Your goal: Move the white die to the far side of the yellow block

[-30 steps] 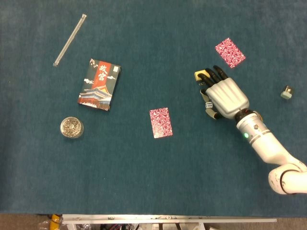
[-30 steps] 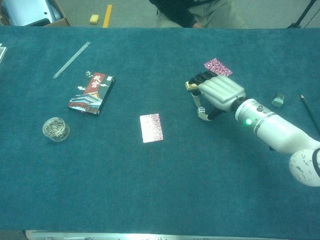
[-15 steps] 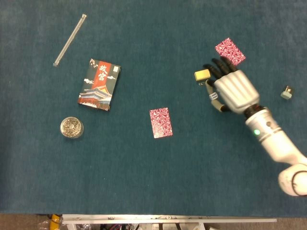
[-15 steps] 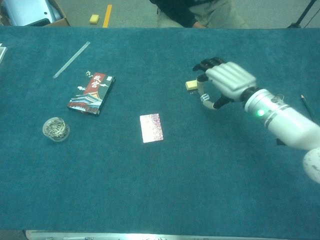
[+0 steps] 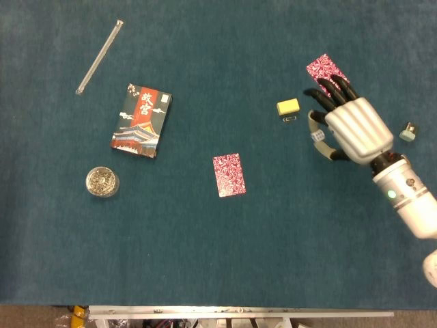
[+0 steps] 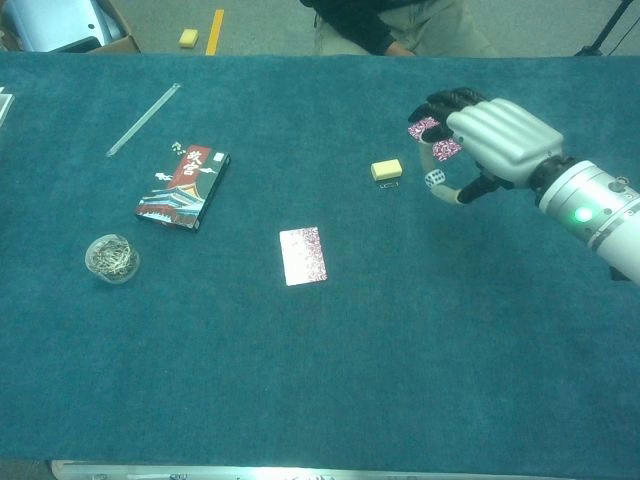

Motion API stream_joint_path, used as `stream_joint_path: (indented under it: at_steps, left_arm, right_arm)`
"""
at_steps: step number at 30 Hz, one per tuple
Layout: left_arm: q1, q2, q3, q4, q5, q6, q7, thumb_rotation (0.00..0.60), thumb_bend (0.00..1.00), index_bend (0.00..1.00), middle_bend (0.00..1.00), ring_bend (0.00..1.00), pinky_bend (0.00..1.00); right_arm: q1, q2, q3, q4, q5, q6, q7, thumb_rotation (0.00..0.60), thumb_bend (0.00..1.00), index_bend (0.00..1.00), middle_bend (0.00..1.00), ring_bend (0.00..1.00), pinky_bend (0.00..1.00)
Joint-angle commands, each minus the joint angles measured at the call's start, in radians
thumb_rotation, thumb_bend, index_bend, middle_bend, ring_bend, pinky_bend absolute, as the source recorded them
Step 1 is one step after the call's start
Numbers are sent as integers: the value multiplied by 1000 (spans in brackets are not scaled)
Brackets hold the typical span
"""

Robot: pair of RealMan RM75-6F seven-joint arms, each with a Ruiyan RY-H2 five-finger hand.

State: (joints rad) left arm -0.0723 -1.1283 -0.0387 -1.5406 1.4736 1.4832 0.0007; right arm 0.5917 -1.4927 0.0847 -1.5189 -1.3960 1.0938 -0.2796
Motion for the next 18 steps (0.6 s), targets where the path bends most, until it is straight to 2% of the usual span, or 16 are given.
stream_joint_path:
  at_steps: [1,4,5,6,18]
  left_arm:
    - [4,3,0,-3,1,6,0,600,267,240,184,133,133]
    - [11,5,1,-3,6,20,-4,600,267,239,183,133,133]
    - [14,6,2,-3,6,24,-5,600,267,238,182,133,131]
    - [16,6,2,-2,7,28,-7,600,267,236,182,133,130]
    - [15,2,4,15,10,18,-22,600,267,230,181,133,128]
  right_arm:
    - [-9,-147,27,184,-152,177,168,600,349,547,143,0,0]
    - [0,-204,41,253,-169,206,162,600,336,147,25,0,0]
    - [2,-212,44,257,-168,206,151,600,335,51,6,0,0]
    - [3,-216,46,256,-166,205,146,600,335,4,0,0,0]
    - [-24,-147,43,163,-140,195,118,600,334,0,0,0,0]
